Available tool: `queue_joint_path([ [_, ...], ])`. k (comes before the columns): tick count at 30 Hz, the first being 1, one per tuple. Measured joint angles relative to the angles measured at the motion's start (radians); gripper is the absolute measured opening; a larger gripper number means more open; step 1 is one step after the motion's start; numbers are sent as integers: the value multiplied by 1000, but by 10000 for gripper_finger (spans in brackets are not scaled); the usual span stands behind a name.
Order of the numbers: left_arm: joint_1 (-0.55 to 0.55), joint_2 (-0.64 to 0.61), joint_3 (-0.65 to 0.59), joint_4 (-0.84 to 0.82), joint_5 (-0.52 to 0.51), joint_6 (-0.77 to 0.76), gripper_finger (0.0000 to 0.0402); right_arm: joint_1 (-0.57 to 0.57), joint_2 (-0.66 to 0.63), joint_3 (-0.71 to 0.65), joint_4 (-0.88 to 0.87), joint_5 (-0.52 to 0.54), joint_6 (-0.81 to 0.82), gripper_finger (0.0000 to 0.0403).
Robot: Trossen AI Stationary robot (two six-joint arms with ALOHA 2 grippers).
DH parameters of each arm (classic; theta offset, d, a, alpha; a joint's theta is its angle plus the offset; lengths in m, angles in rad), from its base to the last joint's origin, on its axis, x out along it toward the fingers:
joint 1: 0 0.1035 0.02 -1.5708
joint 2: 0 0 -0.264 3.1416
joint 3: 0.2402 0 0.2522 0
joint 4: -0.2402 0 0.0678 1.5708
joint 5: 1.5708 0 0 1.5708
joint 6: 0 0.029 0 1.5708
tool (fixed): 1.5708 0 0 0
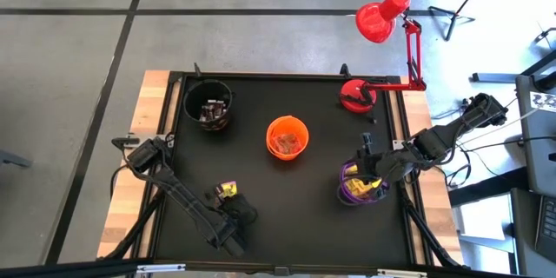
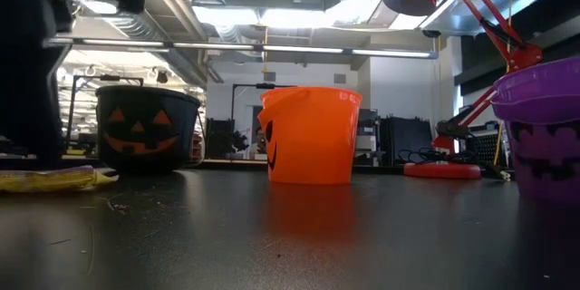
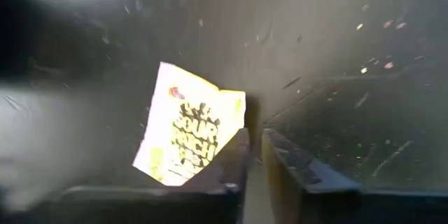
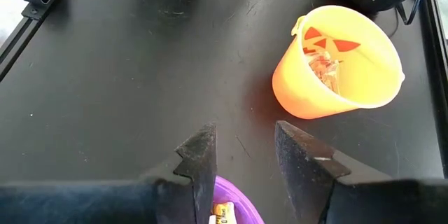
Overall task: Sort candy
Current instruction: Put the yellow candy into the purple bucket
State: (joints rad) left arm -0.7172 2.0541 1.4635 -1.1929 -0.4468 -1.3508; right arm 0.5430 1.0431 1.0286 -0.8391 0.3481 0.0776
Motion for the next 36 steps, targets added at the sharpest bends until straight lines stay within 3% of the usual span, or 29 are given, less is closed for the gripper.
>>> queue_joint_path([
  [9, 0, -4, -125, 90, 44, -60, 146, 0, 0, 0, 1, 0, 0, 143],
  [14, 0, -9, -159, 96, 51, -84, 161, 0, 0, 0, 1, 0, 1, 143],
  [19, -1, -6, -162, 97, 49, -83, 128, 0, 0, 0, 3, 0, 1, 143],
  [26, 0, -2, -166, 94, 40, -54, 15, 0, 0, 0, 3, 0, 2, 143],
  [31, 2, 0, -167, 61, 28, -57, 1, 0, 0, 0, 4, 0, -2, 143],
  [36, 6, 5, -131, 9, -70, -76, 0, 0, 0, 0, 10, 0, -4, 143],
])
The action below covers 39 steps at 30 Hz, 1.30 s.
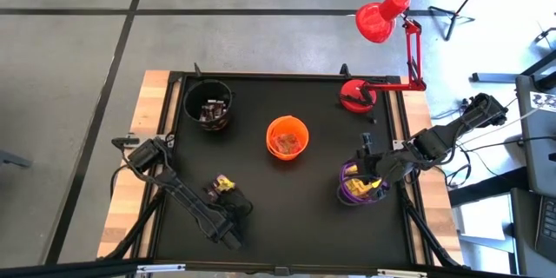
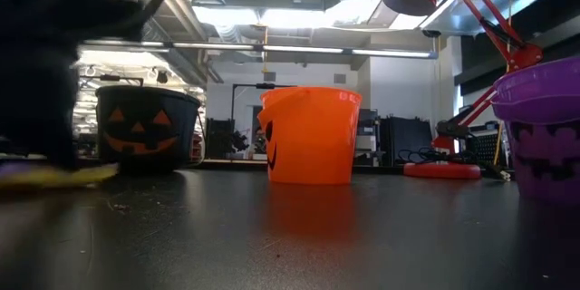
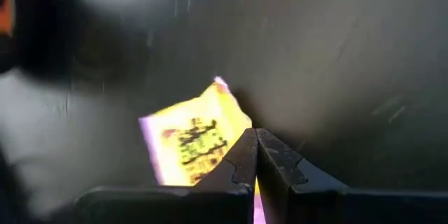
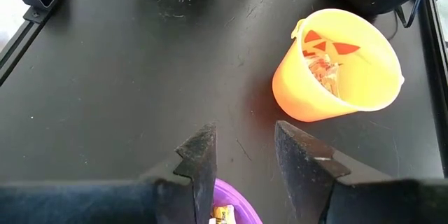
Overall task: Sort candy
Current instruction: Put the yellow candy into the purple bucket
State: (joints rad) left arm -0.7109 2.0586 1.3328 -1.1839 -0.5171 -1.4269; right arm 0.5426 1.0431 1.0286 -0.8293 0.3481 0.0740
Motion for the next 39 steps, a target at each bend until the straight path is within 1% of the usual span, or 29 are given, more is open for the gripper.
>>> queue_joint_path([
  [4, 1, 0, 55, -43, -83, 3, 0, 0, 0, 0, 1, 0, 0, 143],
  [12, 0, -3, 169, -64, -217, 72, 0, 0, 0, 0, 17, 1, -1, 143],
  [15, 3, -4, 200, -83, -222, 94, 0, 0, 0, 0, 17, 2, -1, 143],
  [17, 6, -5, 199, -117, -201, 80, 0, 0, 0, 0, 17, 2, -1, 143],
  [20, 12, -5, 178, -184, -156, -42, 4, 0, 0, 0, 17, 1, -1, 143],
  [22, 18, -5, 164, -206, -94, -89, 18, 0, 0, 0, 17, 1, -1, 143],
  [24, 21, -5, 157, -207, -47, -95, 42, 0, 0, 0, 17, 1, -2, 143],
  [28, 15, -8, 157, -208, -57, -113, 106, 0, 0, 0, 17, 1, -5, 143],
  [30, 5, -18, 156, -208, -85, -122, 138, 0, 0, 0, 16, 1, -5, 143],
  [33, -20, -35, 156, -254, -185, -205, 174, 0, 0, -1, 16, 1, -5, 143],
  [36, -46, -49, 156, -325, -243, -307, 196, 0, 0, -1, 16, 1, -5, 143],
  [39, -56, -69, 147, -342, -257, -344, 207, 0, 0, -9, 26, 1, -11, 143],
])
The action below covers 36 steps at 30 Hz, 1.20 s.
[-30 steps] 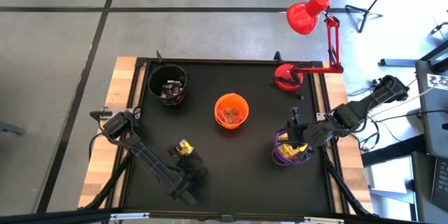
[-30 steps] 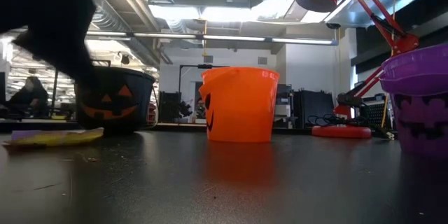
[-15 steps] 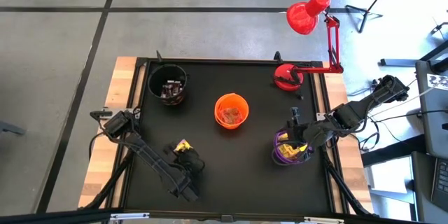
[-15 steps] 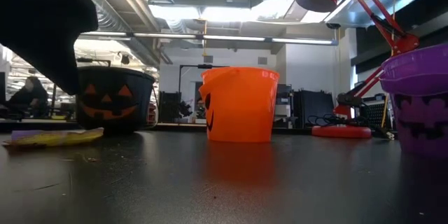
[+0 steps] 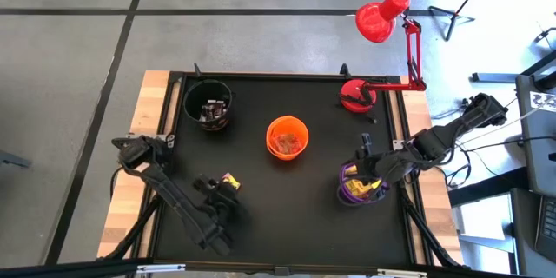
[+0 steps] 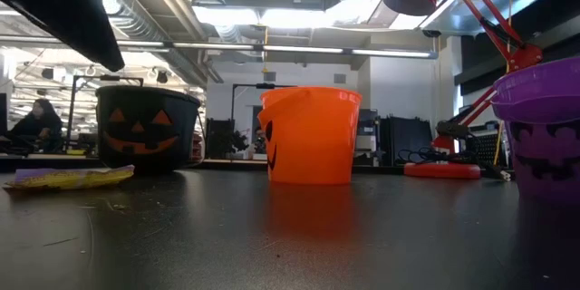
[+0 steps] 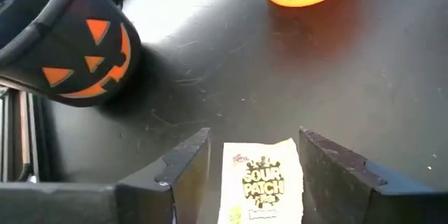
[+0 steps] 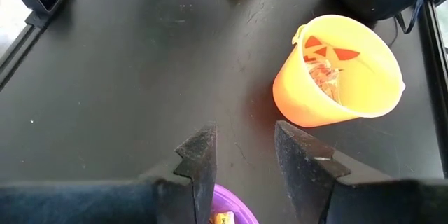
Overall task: Sort candy
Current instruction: Put the yellow candy into the purple bucket
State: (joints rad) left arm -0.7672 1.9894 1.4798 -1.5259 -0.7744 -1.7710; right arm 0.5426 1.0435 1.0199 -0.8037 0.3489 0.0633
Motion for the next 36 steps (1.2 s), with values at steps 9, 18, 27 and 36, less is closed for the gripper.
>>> queue_joint_path([
  [9, 6, -124, -236, 314, 62, 55, 200, 0, 0, -54, 38, 0, -20, 143],
  [18, 86, -257, -500, 723, 291, 130, 200, 0, 0, -55, 44, 0, -32, 143],
  [27, 224, -251, -559, 793, 389, 249, 199, 0, 0, -55, 49, 0, -41, 143],
  [36, 263, -250, -561, 801, 375, 298, 155, 0, 0, -55, 46, -1, -39, 143],
])
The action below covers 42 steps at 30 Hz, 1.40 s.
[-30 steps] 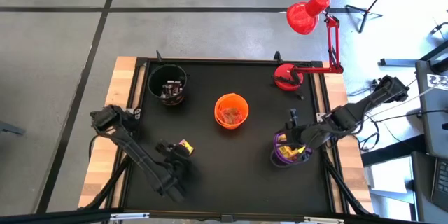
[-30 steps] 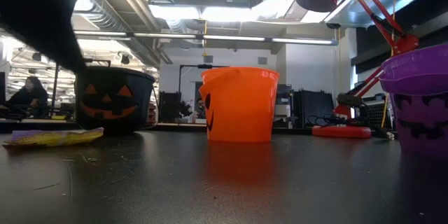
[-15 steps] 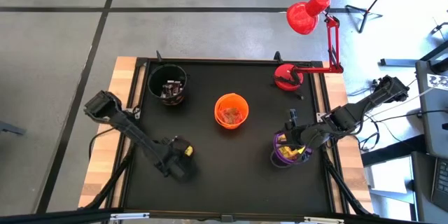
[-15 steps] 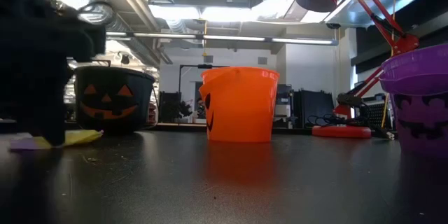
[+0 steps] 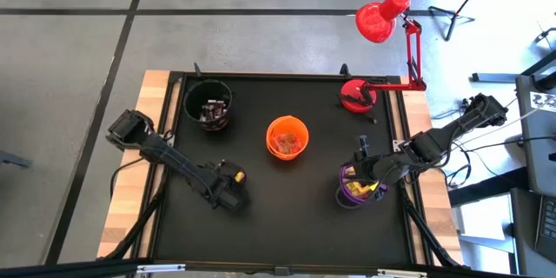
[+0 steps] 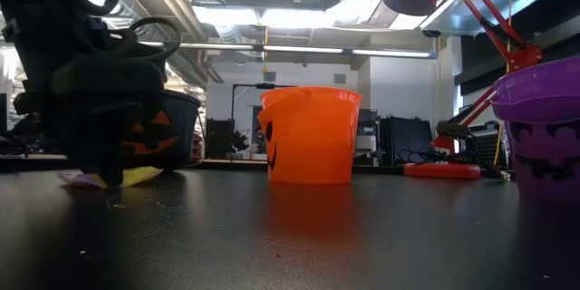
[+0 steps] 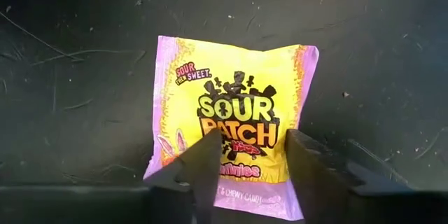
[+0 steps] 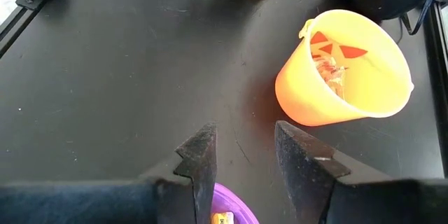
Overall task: Sort candy
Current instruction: Put the yellow candy into the purple bucket
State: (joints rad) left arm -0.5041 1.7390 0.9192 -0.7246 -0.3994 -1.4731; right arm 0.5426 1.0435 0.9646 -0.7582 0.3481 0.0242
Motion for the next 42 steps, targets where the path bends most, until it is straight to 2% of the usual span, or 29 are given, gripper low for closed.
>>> queue_joint_path([
  [9, -2, 1, 4, 2, -16, 5, 22, 0, 0, 0, 0, 0, 0, 143],
  [11, -2, 2, 16, -2, -23, 18, 8, 0, 0, 0, 0, 0, 0, 143],
  [17, -3, 4, 99, -3, -88, 92, 2, 0, 0, 0, 0, 0, 0, 143],
  [27, -17, 3, 319, 41, -380, 347, 0, 0, 0, 0, 2, 1, -2, 143],
  [31, -16, 3, 384, 142, -450, 510, 0, 0, 0, 0, 4, 1, -3, 143],
  [35, -16, 3, 393, 330, -497, 688, 0, 0, 0, 0, 25, 6, -3, 143],
  [39, -14, 3, 393, 465, -521, 818, 0, 1, 0, 0, 51, 124, -4, 143],
  [42, -11, 3, 393, 516, -527, 858, 0, 0, -11, 0, 52, 118, -7, 143],
])
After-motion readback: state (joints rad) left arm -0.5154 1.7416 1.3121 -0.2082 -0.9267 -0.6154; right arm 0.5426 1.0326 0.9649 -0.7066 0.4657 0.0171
